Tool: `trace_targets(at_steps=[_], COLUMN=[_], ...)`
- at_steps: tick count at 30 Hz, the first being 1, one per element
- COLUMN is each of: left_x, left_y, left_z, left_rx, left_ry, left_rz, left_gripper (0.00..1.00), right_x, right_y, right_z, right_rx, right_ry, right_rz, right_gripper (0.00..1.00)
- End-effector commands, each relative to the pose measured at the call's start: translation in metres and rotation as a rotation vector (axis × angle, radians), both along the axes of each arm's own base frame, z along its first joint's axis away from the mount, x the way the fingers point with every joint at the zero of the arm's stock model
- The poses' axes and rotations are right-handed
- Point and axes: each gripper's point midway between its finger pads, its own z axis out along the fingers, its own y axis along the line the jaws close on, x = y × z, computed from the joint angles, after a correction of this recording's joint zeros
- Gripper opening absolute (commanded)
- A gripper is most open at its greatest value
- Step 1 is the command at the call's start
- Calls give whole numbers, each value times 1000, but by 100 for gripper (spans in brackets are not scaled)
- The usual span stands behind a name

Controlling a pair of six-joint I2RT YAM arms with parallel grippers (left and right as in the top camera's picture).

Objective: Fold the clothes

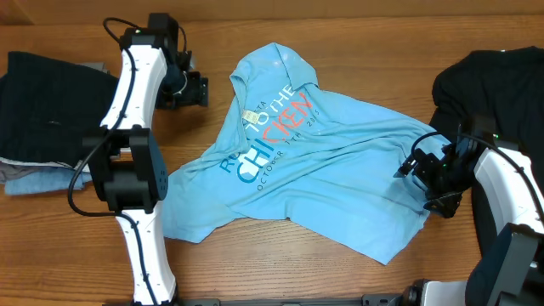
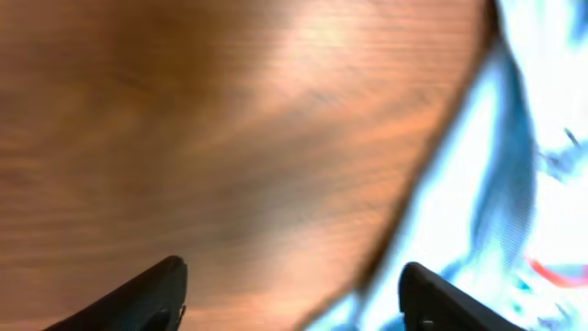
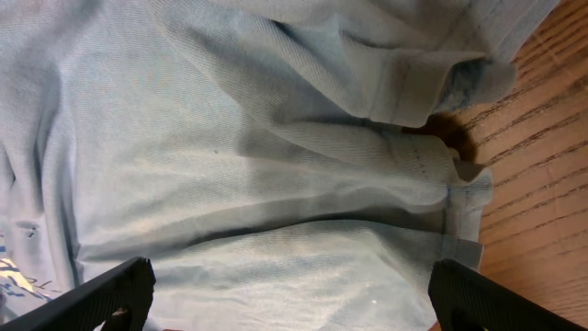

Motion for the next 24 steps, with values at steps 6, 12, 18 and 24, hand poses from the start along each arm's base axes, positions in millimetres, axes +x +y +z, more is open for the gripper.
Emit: trace_targets(at_steps=[6,12,18,24], left_x=[-37,-64,-78,-94], left_y=[-62,-91,-96,-96], left_z=[57,64,53,24], left_rx=[232,408,470,489], left_ry=[-39,-36,1,57], left_rz=[-218,-329,-343,-332], left_gripper=[80,83,80,77], right_x=[6,6,6,6], right_y=[-4,-4,-4,-4], right_z=[4,4,4,4], right_rx=[-12,-12,-12,-12], right_ry=[-19,-19,-19,-19], right_rz=[0,0,0,0], right_gripper=[100,100,100,100])
